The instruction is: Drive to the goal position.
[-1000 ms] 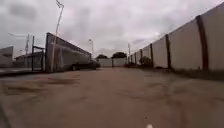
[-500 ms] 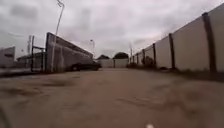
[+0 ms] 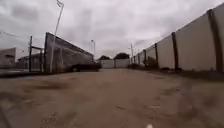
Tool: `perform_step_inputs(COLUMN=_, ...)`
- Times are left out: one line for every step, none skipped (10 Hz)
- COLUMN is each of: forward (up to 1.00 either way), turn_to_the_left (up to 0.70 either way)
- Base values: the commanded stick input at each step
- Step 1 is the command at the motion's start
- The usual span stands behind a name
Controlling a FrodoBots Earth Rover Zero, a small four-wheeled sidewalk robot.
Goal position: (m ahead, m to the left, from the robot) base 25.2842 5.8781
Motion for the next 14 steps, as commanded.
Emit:
perform_step_inputs(forward=0.7, turn_to_the_left=0.0)
perform_step_inputs(forward=0.7, turn_to_the_left=-0.05)
perform_step_inputs(forward=0.7, turn_to_the_left=-0.12)
perform_step_inputs(forward=0.7, turn_to_the_left=-0.2)
perform_step_inputs(forward=0.7, turn_to_the_left=-0.27)
perform_step_inputs(forward=0.7, turn_to_the_left=-0.34)
perform_step_inputs(forward=0.7, turn_to_the_left=-0.35)
perform_step_inputs(forward=0.7, turn_to_the_left=-0.33)
perform_step_inputs(forward=0.7, turn_to_the_left=-0.11)
perform_step_inputs(forward=0.7, turn_to_the_left=0.0)
perform_step_inputs(forward=0.7, turn_to_the_left=0.0)
perform_step_inputs(forward=0.7, turn_to_the_left=0.0)
perform_step_inputs(forward=0.7, turn_to_the_left=0.0)
perform_step_inputs(forward=0.7, turn_to_the_left=0.0)
